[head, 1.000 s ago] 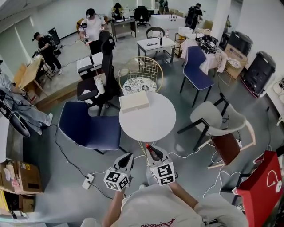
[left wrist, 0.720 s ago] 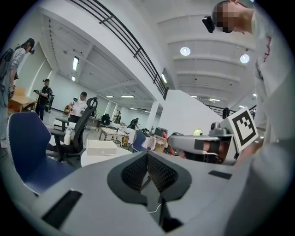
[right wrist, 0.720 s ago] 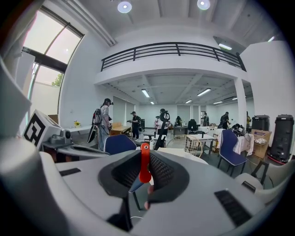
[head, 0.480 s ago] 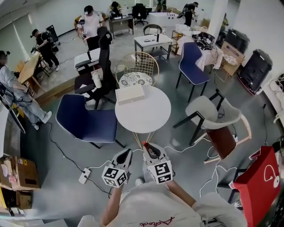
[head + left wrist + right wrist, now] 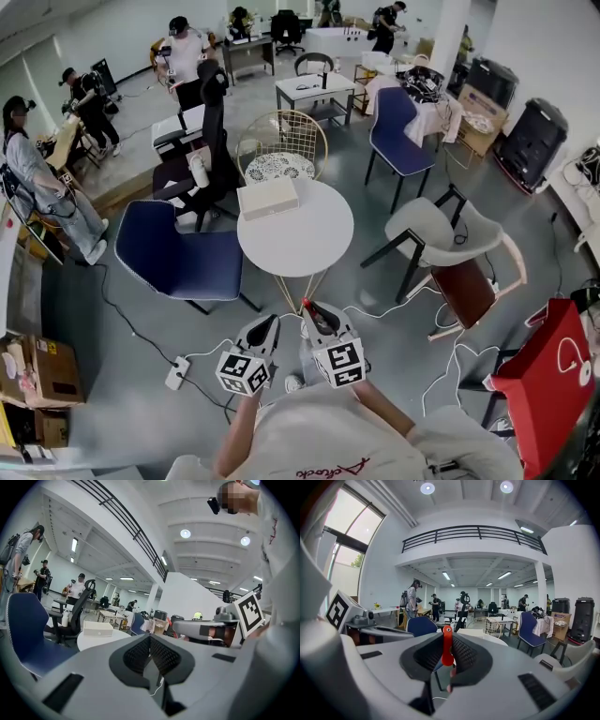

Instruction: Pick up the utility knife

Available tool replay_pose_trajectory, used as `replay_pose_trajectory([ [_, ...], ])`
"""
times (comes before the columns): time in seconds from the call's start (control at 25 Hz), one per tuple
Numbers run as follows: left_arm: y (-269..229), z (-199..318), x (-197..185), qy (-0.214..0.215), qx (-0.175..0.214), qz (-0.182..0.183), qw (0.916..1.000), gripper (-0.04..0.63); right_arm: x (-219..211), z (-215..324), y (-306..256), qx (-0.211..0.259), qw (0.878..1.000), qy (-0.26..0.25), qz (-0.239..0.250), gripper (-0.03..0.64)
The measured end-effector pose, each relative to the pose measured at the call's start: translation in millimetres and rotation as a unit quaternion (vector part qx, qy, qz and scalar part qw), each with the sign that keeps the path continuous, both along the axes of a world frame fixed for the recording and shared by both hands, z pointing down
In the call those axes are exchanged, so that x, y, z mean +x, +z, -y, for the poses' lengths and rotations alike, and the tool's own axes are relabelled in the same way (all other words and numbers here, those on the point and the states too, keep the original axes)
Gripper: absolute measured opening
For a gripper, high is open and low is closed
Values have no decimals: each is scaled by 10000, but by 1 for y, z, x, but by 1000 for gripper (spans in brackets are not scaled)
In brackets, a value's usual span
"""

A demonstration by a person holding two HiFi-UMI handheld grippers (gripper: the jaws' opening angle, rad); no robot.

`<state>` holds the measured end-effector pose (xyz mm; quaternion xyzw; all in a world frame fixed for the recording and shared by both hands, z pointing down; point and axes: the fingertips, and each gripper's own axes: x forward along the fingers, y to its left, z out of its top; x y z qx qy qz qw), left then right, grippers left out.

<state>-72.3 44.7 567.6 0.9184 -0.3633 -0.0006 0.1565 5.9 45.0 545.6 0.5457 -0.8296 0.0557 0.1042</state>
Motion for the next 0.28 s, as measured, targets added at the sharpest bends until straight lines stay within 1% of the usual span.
replay_pose_trajectory([
  [0.28,8,-10,1,61,-106,39,9999,12,-2,-12,5,-68,10000,16,-35,64],
])
